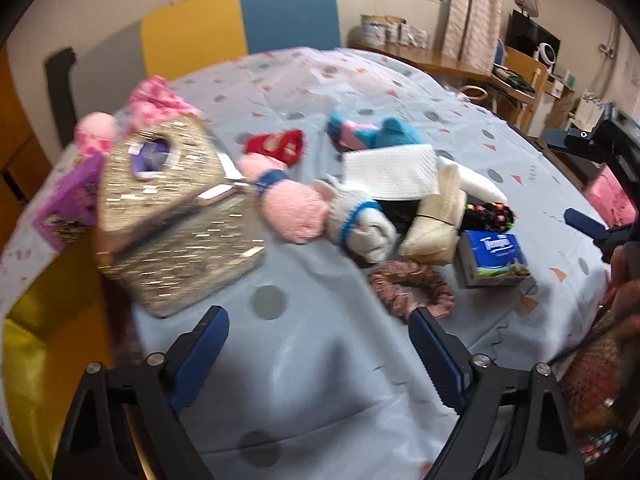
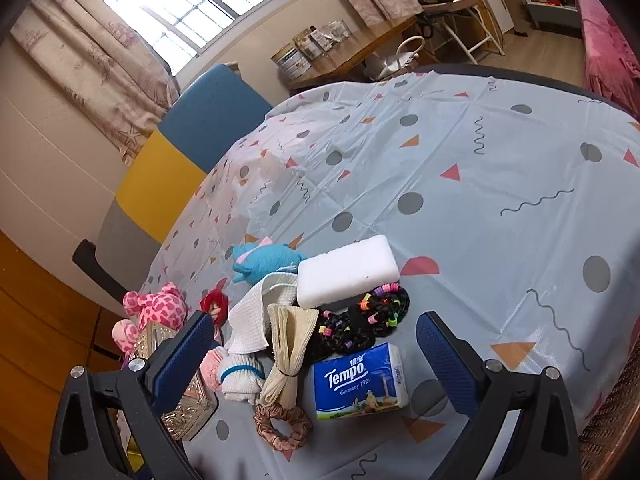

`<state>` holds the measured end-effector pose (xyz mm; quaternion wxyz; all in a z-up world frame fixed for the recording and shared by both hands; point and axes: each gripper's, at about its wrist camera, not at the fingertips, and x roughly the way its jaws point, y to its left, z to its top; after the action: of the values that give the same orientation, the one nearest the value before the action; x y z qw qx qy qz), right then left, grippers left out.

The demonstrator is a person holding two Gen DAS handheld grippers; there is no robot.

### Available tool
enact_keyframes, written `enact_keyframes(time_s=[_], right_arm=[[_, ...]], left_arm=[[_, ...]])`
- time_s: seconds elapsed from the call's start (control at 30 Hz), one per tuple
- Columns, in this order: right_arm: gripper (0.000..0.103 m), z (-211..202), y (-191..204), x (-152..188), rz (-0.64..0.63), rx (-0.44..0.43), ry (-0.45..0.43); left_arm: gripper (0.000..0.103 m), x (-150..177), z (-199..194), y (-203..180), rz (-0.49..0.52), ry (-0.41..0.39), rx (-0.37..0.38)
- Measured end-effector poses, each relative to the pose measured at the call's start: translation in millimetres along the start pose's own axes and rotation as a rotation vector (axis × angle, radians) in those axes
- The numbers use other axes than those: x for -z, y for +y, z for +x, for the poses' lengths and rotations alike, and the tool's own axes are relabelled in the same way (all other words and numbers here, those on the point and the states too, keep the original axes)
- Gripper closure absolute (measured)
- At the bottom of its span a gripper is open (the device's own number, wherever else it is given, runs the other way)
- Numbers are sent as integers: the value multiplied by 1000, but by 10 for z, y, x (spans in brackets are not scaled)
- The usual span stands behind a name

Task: Organize soft objects
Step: 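Grasp the brown satin scrunchie with the left gripper, then carry the scrunchie into the gold tray and open the left gripper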

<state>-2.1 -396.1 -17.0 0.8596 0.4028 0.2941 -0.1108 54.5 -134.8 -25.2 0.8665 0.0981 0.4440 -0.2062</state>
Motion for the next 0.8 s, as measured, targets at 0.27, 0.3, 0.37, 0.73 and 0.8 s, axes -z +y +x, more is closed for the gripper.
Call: enact_keyframes(time_s=[0.27,0.3,0.37,0.73,0.8], right_arm=[[0,48,16,19,-6,-8,24],[0,51,22,21,-10,-9,25],[0,56,32,24,-17,-8,26],[0,93,51,29,-28,0,42],[0,99,55,29,-29,4,43]], left_arm=[[16,-128,413,-408,61,70,41],[16,-140,460,-435,70,80,34],[16,-156,593,-516,87,110,25],[87,-59,747,-612,128,117,144],[90,-10,707,-568,128,120,174]])
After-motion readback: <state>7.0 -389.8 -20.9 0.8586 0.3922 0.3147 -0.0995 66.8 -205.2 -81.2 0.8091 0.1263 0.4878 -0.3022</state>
